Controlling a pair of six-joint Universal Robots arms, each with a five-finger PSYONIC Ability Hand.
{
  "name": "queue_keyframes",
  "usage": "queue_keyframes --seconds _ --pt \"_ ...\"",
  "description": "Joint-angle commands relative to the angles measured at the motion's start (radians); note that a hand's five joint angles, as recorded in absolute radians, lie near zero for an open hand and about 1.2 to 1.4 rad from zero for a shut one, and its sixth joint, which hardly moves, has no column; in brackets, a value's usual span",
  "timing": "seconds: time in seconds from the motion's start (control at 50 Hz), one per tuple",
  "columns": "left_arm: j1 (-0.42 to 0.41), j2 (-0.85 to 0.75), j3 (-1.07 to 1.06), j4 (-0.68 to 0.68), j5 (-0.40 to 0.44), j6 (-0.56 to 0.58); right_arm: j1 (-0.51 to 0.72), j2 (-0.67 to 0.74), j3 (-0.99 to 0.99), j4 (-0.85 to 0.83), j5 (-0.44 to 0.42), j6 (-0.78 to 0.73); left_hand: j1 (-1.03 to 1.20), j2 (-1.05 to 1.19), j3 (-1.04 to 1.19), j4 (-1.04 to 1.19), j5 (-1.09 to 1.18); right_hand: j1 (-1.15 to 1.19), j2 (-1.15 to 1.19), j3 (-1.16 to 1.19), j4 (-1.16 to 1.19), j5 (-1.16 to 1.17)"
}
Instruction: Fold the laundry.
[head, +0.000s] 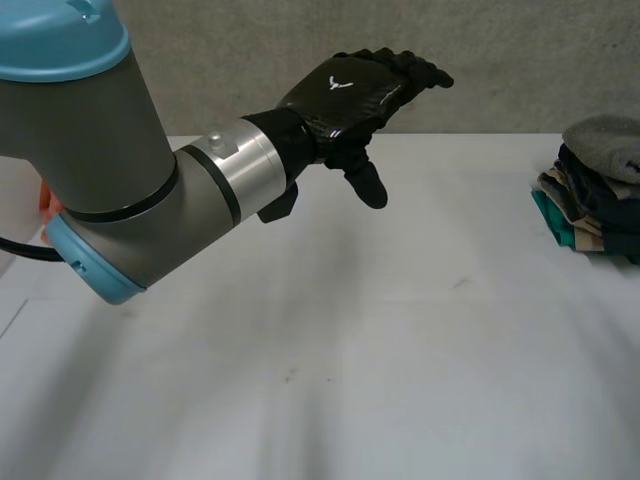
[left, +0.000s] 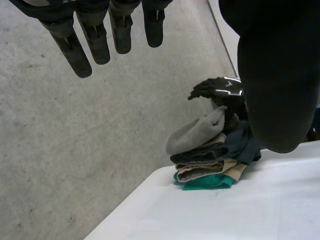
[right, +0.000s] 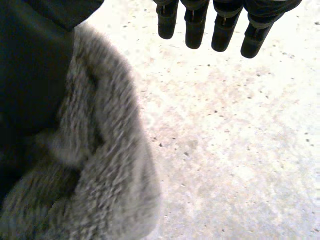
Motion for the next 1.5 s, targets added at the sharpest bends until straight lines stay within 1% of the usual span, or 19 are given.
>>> queue_keyframes --seconds 0.02,0.1,0.2,0.26,0.32,0.36,0.42,0.5,0.56,0.68,0.76,0.88,0.96,1.04,1.3,1.34,1.4,1.48,1.5 --pt "-0.044 0.026 -0.012 -0.003 0.0 -0.003 -0.019 -0.143 -0.011 0.36 0.027 -0.017 0.008 -0.011 -0.011 -0.004 -0.025 -0.051 -0.04 -0.034 -0.034 -0.043" --pt "-0.061 0.029 -0.037 -0.003 0.001 -0.001 -0.104 -0.216 -0.011 0.616 0.047 -0.091 0.008 -0.011 -0.011 -0.004 -0.025 -0.051 -0.04 -0.034 -0.034 -0.043" --pt "-0.066 0.037 -0.043 -0.002 0.004 -0.006 -0.194 -0.312 -0.028 0.858 0.151 -0.358 0.008 -0.011 -0.011 -0.004 -0.025 -0.051 -0.04 -0.034 -0.034 -0.043" --pt "-0.061 0.054 -0.029 0.001 0.001 -0.008 -0.188 -0.347 -0.048 0.845 0.267 -0.474 0.005 -0.014 -0.014 -0.007 -0.028 -0.051 -0.04 -0.034 -0.034 -0.043" --pt "-0.051 0.071 0.017 -0.002 -0.008 -0.014 -0.165 -0.371 -0.055 0.781 0.324 -0.491 -0.004 -0.022 -0.023 -0.016 -0.036 -0.051 -0.04 -0.034 -0.034 -0.043" --pt "-0.048 0.069 0.055 -0.005 -0.025 -0.018 -0.101 -0.407 -0.042 0.68 0.329 -0.458 -0.001 -0.02 -0.02 -0.013 -0.033 -0.051 -0.04 -0.034 -0.034 -0.043" --pt "0.003 0.065 0.138 -0.014 -0.13 -0.017 0.031 -0.502 0.032 0.511 0.326 -0.35 0.002 -0.017 -0.017 -0.01 -0.031 -0.051 -0.04 -0.034 -0.034 -0.043" --pt "0.106 0.059 0.199 -0.066 -0.229 0.003 0.175 -0.562 0.133 0.391 0.315 -0.24 0.008 -0.011 -0.011 -0.004 -0.025 -0.051 -0.04 -0.034 -0.034 -0.043" --pt "0.201 0.045 0.218 -0.132 -0.27 0.083 0.31 -0.561 0.197 0.371 0.306 -0.201 0.005 -0.014 -0.014 -0.007 -0.028 -0.051 -0.04 -0.034 -0.034 -0.043" --pt "0.402 -0.021 0.143 -0.16 -0.309 0.36 0.51 -0.533 0.331 0.397 0.307 -0.213 -0.004 -0.022 -0.023 -0.016 -0.036 -0.051 -0.04 -0.034 -0.034 -0.043" --pt "0.506 -0.114 0.11 -0.131 -0.301 0.514 0.589 -0.493 0.405 0.406 0.31 -0.244 -0.007 -0.025 -0.026 -0.019 -0.039 -0.051 -0.04 -0.034 -0.034 -0.043" --pt "0.603 -0.315 0.149 0.013 -0.281 0.633 0.62 -0.455 0.501 0.404 0.312 -0.332 -0.013 -0.031 -0.032 -0.024 -0.045 -0.051 -0.04 -0.034 -0.034 -0.043" --pt "0.676 -0.492 0.231 0.139 -0.185 0.701 0.613 -0.449 0.544 0.406 0.315 -0.362 -0.013 -0.031 -0.032 -0.024 -0.045 -0.051 -0.04 -0.034 -0.034 -0.043" --pt "0.702 -0.612 0.332 0.169 -0.122 0.746 0.609 -0.443 0.584 0.404 0.312 -0.365 -0.013 -0.031 -0.032 -0.024 -0.045 -0.051 -0.04 -0.034 -0.034 -0.043" --pt "0.721 -0.871 0.623 0.172 -0.074 0.753 0.608 -0.443 0.623 0.403 0.307 -0.365 0.011 -0.008 -0.008 -0.001 -0.022 -0.051 -0.04 -0.034 -0.034 -0.043" --pt "0.721 -0.888 0.644 0.172 -0.039 0.75 0.608 -0.443 0.623 0.403 0.307 -0.365 0.198 0.179 0.179 0.186 0.165 -0.051 -0.04 -0.034 -0.034 -0.043" --pt "0.719 -0.889 0.653 0.172 -0.029 0.747 0.608 -0.443 0.623 0.403 0.307 -0.365 0.322 0.303 0.303 0.31 0.289 -0.051 -0.04 -0.034 -0.034 -0.043" --pt "0.716 -0.891 0.664 0.178 -0.023 0.738 0.608 -0.443 0.624 0.403 0.309 -0.365 0.706 0.687 0.687 0.694 0.673 -0.051 -0.04 -0.034 -0.034 -0.043" --pt "0.716 -0.892 0.666 0.182 -0.025 0.724 0.608 -0.443 0.624 0.403 0.307 -0.365 0.931 0.912 0.912 0.919 0.898 -0.051 -0.04 -0.034 -0.034 -0.043"
